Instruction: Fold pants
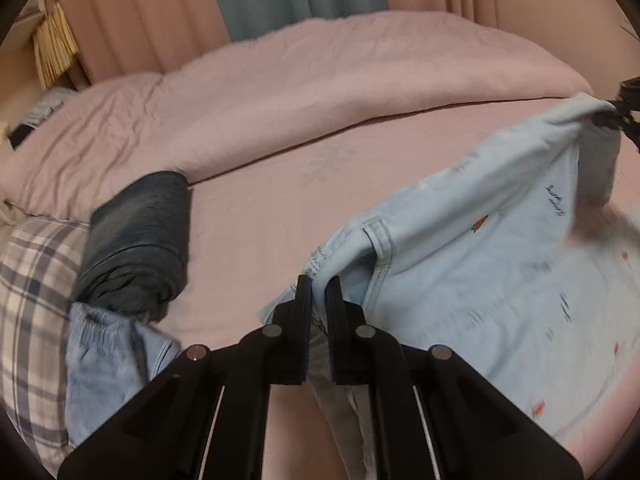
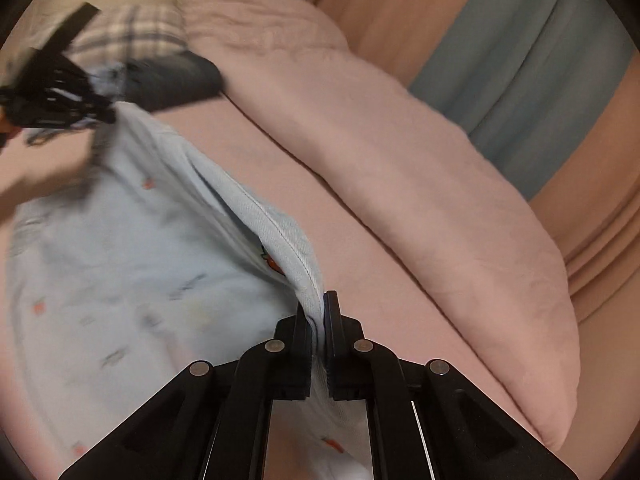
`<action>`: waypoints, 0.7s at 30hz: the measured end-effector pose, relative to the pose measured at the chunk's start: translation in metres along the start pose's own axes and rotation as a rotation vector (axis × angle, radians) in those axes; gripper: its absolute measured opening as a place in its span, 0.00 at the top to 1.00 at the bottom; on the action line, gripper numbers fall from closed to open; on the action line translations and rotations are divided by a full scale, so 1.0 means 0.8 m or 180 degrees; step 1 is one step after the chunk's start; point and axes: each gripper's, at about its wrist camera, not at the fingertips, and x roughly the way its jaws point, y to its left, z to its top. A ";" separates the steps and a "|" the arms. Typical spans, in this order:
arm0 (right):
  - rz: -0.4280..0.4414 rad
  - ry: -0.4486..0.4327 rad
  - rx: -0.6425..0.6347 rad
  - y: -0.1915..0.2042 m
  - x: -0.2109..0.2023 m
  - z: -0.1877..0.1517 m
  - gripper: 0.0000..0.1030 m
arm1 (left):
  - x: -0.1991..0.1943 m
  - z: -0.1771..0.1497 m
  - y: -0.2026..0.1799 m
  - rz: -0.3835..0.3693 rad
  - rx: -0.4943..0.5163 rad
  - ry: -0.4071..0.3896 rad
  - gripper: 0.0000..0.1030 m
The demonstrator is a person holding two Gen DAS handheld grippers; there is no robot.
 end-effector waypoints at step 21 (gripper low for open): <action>0.0355 0.0484 -0.0622 0.213 -0.072 -0.133 0.96 | -0.026 -0.184 -0.056 0.0334 -0.0018 -0.0022 0.96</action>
